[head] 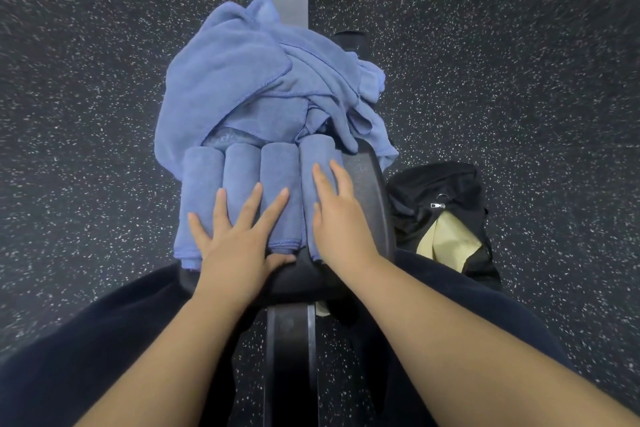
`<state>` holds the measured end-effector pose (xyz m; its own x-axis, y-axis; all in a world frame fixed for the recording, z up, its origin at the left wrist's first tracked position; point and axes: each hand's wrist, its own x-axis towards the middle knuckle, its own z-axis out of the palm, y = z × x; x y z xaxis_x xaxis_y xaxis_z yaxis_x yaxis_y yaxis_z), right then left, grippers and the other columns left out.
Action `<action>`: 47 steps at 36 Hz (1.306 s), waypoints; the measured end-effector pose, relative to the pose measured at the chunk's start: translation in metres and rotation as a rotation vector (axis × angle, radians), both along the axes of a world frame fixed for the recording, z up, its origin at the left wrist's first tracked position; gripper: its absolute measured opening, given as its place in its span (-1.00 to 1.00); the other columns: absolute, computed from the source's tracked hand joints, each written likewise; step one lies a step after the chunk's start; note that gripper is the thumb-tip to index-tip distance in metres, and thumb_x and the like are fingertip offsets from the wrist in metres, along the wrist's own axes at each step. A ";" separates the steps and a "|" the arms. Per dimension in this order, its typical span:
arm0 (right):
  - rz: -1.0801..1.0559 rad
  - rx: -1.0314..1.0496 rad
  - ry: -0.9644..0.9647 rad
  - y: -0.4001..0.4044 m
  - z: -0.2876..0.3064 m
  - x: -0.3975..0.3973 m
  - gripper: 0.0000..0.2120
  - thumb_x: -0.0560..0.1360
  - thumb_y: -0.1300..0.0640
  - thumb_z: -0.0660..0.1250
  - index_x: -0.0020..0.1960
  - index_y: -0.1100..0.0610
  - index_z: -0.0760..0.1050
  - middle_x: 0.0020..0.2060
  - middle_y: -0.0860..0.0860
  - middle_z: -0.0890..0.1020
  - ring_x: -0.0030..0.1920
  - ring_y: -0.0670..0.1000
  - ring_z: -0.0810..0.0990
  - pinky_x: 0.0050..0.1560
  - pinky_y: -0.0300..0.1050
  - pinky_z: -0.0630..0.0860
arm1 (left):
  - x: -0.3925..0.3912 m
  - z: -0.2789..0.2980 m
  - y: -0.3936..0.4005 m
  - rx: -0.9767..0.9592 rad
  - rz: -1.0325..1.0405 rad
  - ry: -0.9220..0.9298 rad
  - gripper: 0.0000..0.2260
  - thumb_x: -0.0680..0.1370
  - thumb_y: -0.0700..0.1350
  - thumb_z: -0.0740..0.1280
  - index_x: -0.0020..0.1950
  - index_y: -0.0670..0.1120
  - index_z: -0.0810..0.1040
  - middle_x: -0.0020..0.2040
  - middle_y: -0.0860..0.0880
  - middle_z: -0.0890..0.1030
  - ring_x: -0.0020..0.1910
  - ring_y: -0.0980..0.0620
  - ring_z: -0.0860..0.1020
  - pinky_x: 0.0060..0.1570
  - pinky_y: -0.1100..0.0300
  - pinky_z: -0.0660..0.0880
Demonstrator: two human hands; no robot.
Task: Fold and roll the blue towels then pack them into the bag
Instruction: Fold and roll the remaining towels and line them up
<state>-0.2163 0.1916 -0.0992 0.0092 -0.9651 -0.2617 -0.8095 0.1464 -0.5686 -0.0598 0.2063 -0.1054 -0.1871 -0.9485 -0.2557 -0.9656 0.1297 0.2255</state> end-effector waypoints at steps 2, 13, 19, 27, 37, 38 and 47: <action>-0.003 -0.001 -0.022 -0.004 -0.001 0.000 -0.42 0.61 0.26 0.13 0.56 0.00 0.03 0.55 -0.01 -0.07 0.35 0.17 0.36 0.24 -0.10 0.32 | -0.001 0.000 0.000 -0.008 0.008 0.000 -0.11 0.33 0.32 0.42 0.47 0.32 -0.10 0.57 0.09 0.14 0.52 -0.32 0.00 0.29 -0.48 -0.07; 0.079 0.015 -0.029 -0.008 -0.003 -0.002 -0.45 0.65 0.17 0.08 0.57 0.03 -0.04 0.55 0.04 -0.12 0.37 0.20 0.34 0.24 -0.03 0.38 | -0.010 -0.003 -0.002 -0.026 0.037 -0.095 -0.09 0.29 0.27 0.48 0.51 0.29 0.06 0.49 0.00 0.35 0.40 -0.43 0.26 0.17 -0.55 0.13; 0.078 0.027 -0.023 -0.005 -0.001 0.000 -0.45 0.65 0.18 0.08 0.57 0.03 -0.05 0.55 0.03 -0.14 0.39 0.17 0.34 0.25 -0.05 0.35 | -0.014 -0.005 -0.002 -0.094 0.062 -0.123 -0.10 0.27 0.19 0.55 0.48 0.21 0.13 0.44 -0.05 0.42 0.34 -0.45 0.33 0.13 -0.54 0.19; 0.064 0.010 -0.047 -0.005 -0.006 0.002 -0.44 0.64 0.20 0.09 0.57 0.02 -0.06 0.55 0.00 -0.15 0.49 0.18 0.17 0.40 0.05 0.26 | -0.007 0.014 -0.011 0.143 0.003 -0.094 -0.21 0.52 0.31 0.21 0.42 0.36 -0.39 0.57 0.15 -0.26 0.53 -0.25 -0.21 0.38 -0.37 -0.14; 0.032 0.052 0.042 0.001 -0.002 0.006 -0.40 0.65 0.09 0.04 0.57 0.03 -0.21 0.54 -0.01 -0.27 0.53 0.13 -0.28 0.50 0.10 -0.07 | 0.030 0.027 -0.014 0.196 -0.113 -0.017 -0.38 0.55 0.29 0.13 0.47 0.39 -0.20 0.57 0.15 -0.25 0.54 -0.06 -0.29 0.44 -0.24 -0.17; 0.036 0.050 0.068 0.001 -0.001 0.006 -0.40 0.65 0.07 0.04 0.57 0.03 -0.22 0.54 -0.01 -0.27 0.53 0.12 -0.29 0.50 0.11 -0.08 | 0.032 0.026 -0.014 0.195 -0.079 0.005 -0.39 0.55 0.29 0.13 0.48 0.39 -0.17 0.57 0.15 -0.24 0.54 -0.03 -0.29 0.44 -0.22 -0.19; 0.102 0.046 0.133 0.003 0.004 0.005 -0.40 0.66 0.05 0.00 0.55 0.05 -0.29 0.53 -0.01 -0.29 0.51 0.05 -0.35 0.52 0.09 -0.16 | 0.019 0.021 -0.025 0.160 0.063 0.070 -0.49 0.61 0.22 0.04 0.52 0.33 -0.10 0.57 0.13 -0.24 0.53 0.02 -0.31 0.42 -0.27 -0.22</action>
<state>-0.2109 0.1942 -0.0949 0.0684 -0.9478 -0.3115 -0.8891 0.0837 -0.4501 -0.0411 0.1815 -0.0842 -0.1516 -0.9069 -0.3931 -0.9519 0.0268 0.3054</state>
